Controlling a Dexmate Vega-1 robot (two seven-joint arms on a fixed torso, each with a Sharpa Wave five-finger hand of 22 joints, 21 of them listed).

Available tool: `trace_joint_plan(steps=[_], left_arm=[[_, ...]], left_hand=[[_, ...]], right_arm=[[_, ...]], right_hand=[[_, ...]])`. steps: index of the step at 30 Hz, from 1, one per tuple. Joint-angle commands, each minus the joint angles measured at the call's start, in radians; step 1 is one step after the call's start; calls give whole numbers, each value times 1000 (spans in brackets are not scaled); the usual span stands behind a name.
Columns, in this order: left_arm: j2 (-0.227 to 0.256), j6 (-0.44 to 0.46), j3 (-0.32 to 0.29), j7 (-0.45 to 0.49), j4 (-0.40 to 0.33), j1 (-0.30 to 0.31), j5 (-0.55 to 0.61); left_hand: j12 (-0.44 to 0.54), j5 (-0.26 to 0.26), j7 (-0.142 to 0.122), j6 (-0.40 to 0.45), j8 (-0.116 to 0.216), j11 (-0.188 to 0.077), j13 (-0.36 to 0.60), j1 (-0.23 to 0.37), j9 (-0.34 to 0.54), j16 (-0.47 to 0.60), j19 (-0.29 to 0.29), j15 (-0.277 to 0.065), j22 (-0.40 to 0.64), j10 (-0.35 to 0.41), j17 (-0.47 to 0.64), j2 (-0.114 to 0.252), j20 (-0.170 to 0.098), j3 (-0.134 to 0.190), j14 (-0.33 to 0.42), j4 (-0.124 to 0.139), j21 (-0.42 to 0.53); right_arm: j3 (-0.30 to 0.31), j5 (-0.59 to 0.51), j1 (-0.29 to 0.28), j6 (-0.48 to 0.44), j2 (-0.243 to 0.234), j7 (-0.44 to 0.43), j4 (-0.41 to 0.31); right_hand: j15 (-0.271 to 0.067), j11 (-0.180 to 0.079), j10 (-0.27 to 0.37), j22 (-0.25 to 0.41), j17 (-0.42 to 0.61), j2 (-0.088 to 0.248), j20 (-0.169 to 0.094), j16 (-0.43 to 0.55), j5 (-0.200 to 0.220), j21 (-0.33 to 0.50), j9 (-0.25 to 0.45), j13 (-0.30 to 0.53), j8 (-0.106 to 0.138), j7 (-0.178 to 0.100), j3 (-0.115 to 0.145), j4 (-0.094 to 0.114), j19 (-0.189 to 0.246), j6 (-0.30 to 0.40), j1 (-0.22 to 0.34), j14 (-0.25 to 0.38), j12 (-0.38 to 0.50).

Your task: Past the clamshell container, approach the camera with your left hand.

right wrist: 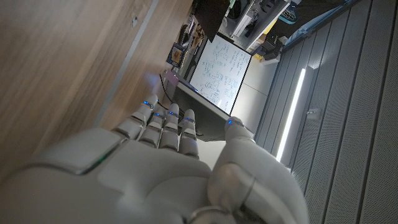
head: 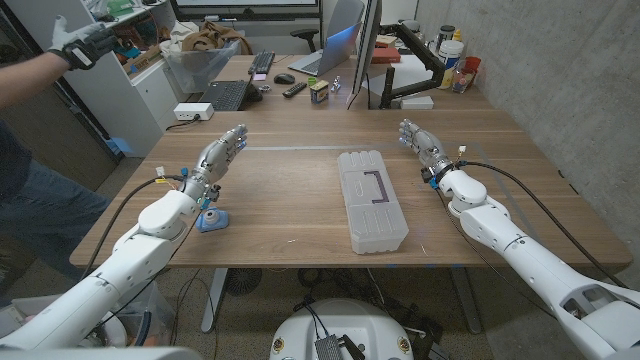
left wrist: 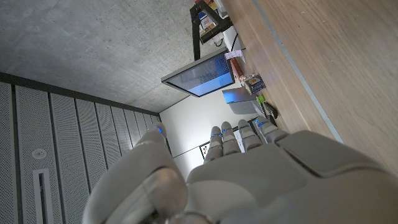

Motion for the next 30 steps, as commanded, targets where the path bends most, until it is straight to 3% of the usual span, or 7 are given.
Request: trace_joint_plan(steps=[1, 30], left_arm=[[18, -8, -25, 5, -28, 37, 1], [126, 38, -120, 60, -130, 158, 64]], left_hand=[[3, -3, 1, 6, 6, -3, 4, 10, 3, 7, -4, -1, 3, 7, 3, -1, 9, 1, 5, -3, 7], [2, -11, -1, 7, 5, -6, 4, 18, 3, 7, -7, 0, 3, 7, 4, -1, 16, 1, 6, -9, 7]], right_arm=[[-6, -9, 11, 9, 4, 8, 12], [-11, -13, 43, 13, 16, 20, 53]], right_hand=[[3, -2, 9, 5, 4, 3, -10, -1, 5, -3, 4, 3, 0, -2, 1, -2, 11, 2, 4, 9, 0], [1, -1, 12, 5, 4, 4, -10, -1, 5, -12, 4, 3, 0, -4, 1, -4, 15, 4, 4, 12, 0]])
